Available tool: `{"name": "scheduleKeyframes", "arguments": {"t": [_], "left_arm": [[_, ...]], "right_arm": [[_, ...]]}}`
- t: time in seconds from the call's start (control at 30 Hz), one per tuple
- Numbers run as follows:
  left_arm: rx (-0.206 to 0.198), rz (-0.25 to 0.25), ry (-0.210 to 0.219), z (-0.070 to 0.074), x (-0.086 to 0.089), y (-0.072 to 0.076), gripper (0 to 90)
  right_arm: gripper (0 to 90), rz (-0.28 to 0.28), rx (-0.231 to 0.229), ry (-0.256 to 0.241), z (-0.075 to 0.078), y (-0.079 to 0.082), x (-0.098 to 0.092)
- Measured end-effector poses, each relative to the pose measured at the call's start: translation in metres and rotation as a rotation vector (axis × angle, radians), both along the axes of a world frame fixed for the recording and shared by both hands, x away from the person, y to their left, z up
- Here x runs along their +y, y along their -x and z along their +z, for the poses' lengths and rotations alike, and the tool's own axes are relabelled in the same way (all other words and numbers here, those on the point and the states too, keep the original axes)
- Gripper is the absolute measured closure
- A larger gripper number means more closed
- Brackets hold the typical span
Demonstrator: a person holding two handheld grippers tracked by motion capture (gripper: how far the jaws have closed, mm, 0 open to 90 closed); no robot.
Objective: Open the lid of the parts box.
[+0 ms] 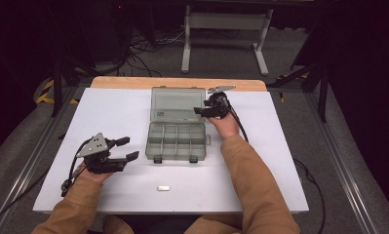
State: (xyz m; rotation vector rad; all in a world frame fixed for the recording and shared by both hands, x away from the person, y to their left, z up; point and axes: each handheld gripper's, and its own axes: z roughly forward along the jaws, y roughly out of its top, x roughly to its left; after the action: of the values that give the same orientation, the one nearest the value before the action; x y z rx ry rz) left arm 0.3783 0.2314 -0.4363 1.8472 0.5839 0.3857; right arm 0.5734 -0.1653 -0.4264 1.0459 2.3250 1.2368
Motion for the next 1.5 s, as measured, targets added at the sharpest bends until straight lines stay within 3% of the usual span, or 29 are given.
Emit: {"name": "scheduleKeyframes", "arguments": {"t": [0.33, 0.9, 1.17, 1.5], "left_arm": [[-0.006, 0.003, -0.001, 0.0, 0.001, 0.0, 32.8], [0.021, 0.025, 0.05, 0.0, 0.004, -0.001, 29.0], [0.018, 0.045, 0.057, 0.0, 0.006, -0.001, 27.0], [0.017, 0.072, 0.063, 0.001, 0.009, -0.002, 22.2]], "right_arm": [[34.6, 0.005, 0.048, -0.001, -0.007, -0.003, 0.001], [28.3, 0.006, 0.114, -0.027, -0.015, -0.007, -0.002], [27.6, -0.004, 0.097, -0.03, -0.008, -0.004, -0.007], [25.0, 0.059, 0.032, -0.039, 0.025, 0.021, -0.005]]}}
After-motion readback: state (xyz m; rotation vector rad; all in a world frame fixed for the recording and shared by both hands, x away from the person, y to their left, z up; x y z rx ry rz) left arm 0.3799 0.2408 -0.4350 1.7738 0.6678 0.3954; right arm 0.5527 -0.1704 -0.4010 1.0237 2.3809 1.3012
